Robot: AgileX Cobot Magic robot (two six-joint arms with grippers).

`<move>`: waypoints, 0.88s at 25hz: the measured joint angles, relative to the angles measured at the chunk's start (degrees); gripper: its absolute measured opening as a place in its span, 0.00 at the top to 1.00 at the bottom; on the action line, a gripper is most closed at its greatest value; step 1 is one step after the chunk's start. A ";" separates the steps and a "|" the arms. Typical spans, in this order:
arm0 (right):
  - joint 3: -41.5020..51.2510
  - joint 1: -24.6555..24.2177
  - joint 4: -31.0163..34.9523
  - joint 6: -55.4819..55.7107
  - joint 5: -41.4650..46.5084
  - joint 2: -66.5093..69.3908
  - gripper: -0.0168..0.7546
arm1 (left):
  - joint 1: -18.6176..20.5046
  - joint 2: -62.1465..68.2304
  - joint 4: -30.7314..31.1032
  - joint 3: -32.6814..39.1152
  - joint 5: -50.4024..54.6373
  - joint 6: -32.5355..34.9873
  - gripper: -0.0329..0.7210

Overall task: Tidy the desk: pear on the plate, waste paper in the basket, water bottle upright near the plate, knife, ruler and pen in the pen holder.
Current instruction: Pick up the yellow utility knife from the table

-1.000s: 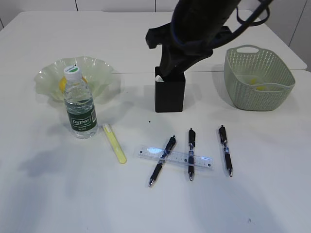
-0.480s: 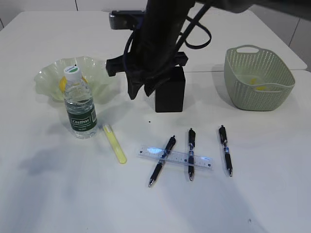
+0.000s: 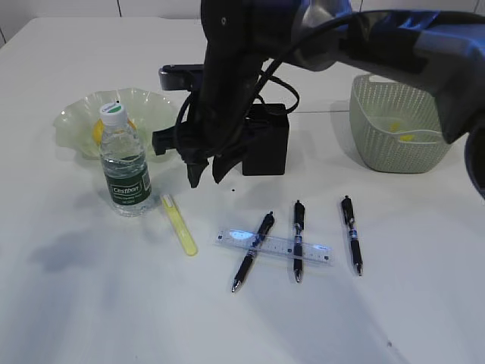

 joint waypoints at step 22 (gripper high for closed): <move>-0.22 3.48 1.90 5.88 0.00 5.63 0.51 | 0.00 0.00 0.00 0.00 0.00 0.00 0.34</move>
